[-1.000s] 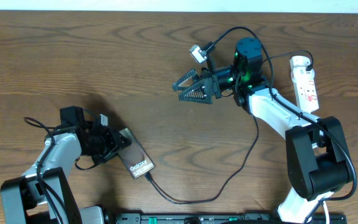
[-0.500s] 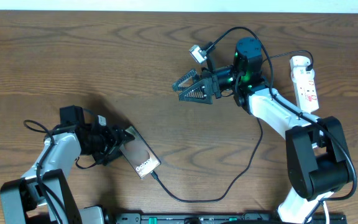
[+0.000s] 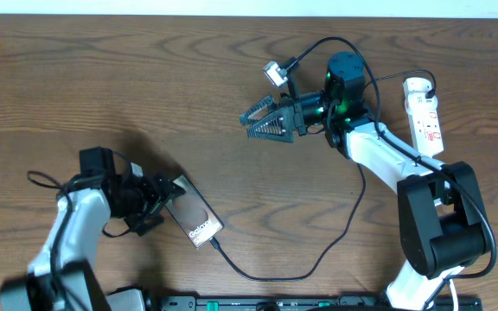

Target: Plug charger to phone and switch on socket

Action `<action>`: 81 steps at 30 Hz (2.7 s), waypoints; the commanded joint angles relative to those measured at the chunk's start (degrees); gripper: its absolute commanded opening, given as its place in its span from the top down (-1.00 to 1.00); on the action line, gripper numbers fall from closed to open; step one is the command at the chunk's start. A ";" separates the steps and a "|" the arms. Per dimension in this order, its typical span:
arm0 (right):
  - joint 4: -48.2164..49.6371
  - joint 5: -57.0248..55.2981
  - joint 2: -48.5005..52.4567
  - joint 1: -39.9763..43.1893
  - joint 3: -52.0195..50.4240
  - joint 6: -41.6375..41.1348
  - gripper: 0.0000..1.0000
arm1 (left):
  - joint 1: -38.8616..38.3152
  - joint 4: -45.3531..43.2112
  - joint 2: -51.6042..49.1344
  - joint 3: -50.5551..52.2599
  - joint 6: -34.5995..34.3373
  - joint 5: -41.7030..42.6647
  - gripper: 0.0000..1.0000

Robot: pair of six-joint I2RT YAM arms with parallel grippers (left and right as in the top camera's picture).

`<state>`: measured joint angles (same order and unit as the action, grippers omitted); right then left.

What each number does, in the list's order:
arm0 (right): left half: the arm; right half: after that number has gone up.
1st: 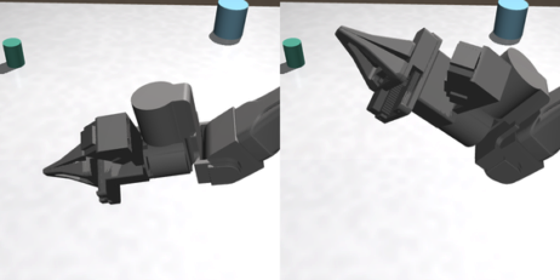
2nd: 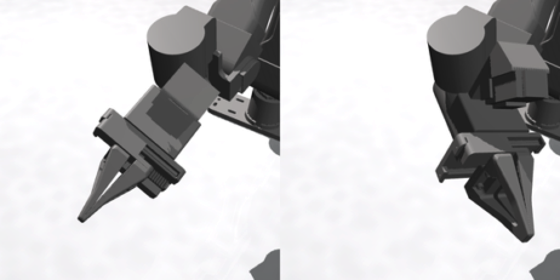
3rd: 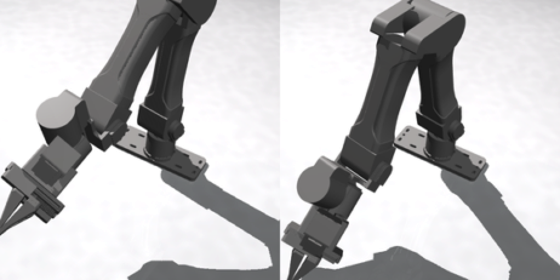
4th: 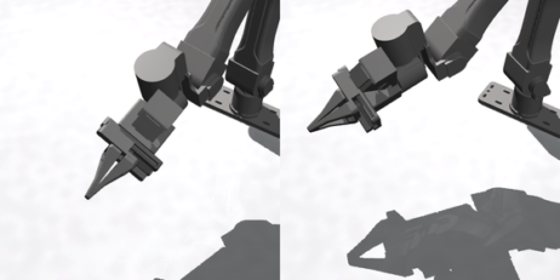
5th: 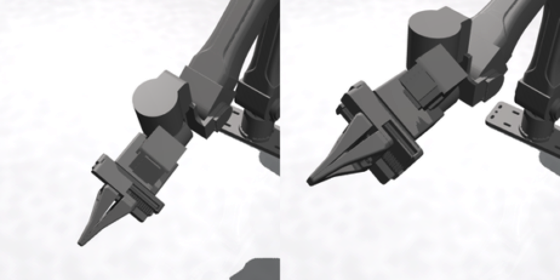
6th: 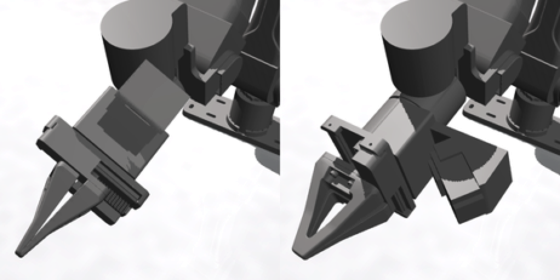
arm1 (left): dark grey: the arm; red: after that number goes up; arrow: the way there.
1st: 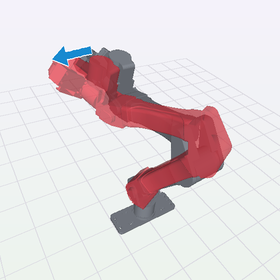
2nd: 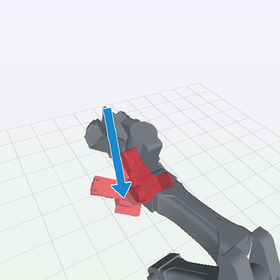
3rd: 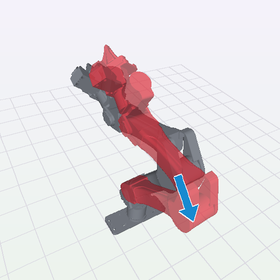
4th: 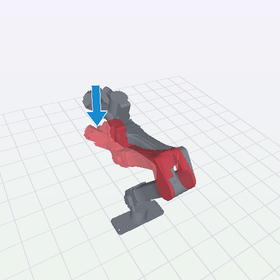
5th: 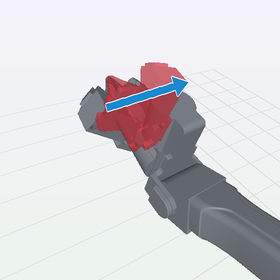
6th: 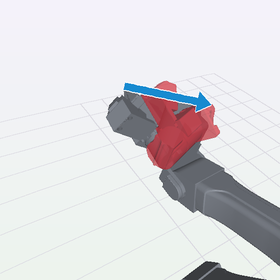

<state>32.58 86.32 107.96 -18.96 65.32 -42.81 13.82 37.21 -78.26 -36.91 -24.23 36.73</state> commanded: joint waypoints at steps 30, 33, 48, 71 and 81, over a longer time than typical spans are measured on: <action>-92.67 -82.47 -15.69 32.59 30.69 31.04 -0.98 | 0.09 8.68 31.80 -8.44 0.15 1.31 -0.76; -92.19 -74.58 -12.52 38.42 30.69 34.99 -0.99 | 0.09 8.68 31.80 -8.44 0.15 1.31 -0.76; -100.78 -53.99 11.26 45.38 44.57 56.15 -0.98 | 0.09 9.01 31.80 -8.44 1.66 1.18 -0.76; -96.26 -60.30 19.37 43.85 46.38 56.48 -0.98 | 0.09 9.01 27.45 -8.44 3.02 0.07 -0.76; -95.89 -60.30 23.34 42.66 46.36 56.59 -0.99 | 0.09 9.03 27.45 -8.44 2.99 0.07 -0.76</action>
<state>-63.42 25.87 128.70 24.43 110.65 12.69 13.82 46.11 -50.81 -44.40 -22.41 37.30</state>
